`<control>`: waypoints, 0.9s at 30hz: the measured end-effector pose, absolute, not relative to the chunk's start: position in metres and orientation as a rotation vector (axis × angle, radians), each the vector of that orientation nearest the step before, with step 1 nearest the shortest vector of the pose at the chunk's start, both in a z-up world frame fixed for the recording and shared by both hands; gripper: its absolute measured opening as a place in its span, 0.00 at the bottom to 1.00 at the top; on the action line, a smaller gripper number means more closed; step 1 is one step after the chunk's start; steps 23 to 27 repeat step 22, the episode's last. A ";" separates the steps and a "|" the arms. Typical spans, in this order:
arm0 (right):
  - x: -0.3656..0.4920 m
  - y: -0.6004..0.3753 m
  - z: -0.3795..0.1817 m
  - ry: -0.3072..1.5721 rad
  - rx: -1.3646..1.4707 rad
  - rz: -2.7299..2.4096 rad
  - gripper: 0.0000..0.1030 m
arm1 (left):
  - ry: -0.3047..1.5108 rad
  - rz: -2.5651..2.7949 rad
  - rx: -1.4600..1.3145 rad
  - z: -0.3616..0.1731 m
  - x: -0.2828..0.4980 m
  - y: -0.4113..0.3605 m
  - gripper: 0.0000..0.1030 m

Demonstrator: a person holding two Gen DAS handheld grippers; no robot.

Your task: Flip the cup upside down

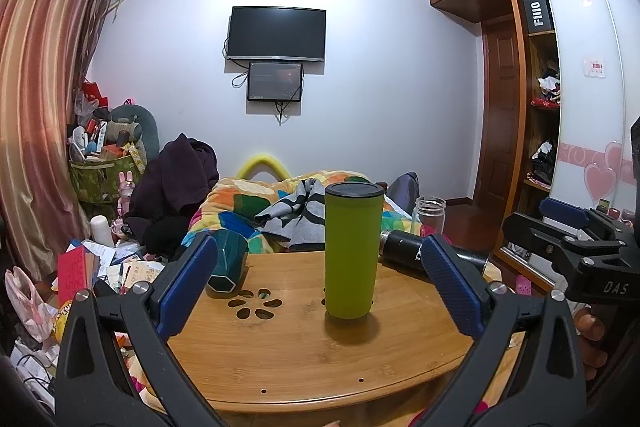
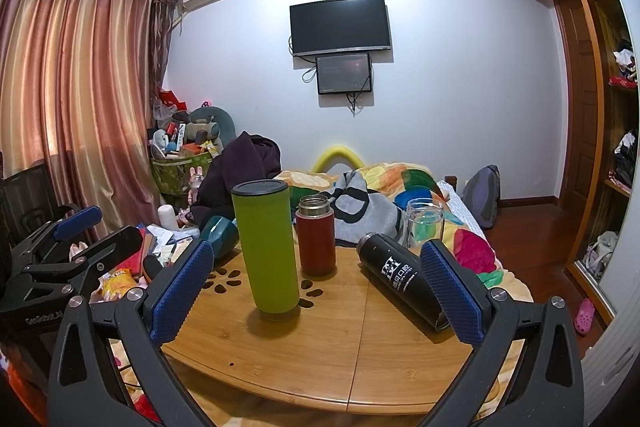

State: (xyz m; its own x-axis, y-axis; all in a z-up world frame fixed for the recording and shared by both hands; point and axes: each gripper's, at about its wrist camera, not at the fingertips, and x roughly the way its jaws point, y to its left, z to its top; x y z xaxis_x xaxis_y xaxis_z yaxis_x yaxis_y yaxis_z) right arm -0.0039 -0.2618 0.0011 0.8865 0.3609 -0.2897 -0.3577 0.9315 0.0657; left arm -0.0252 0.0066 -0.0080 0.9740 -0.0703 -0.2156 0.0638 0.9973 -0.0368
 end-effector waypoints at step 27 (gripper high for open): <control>-0.006 -0.261 0.004 0.302 0.012 0.376 1.00 | 0.244 -0.073 -0.061 -0.012 -0.020 0.009 1.00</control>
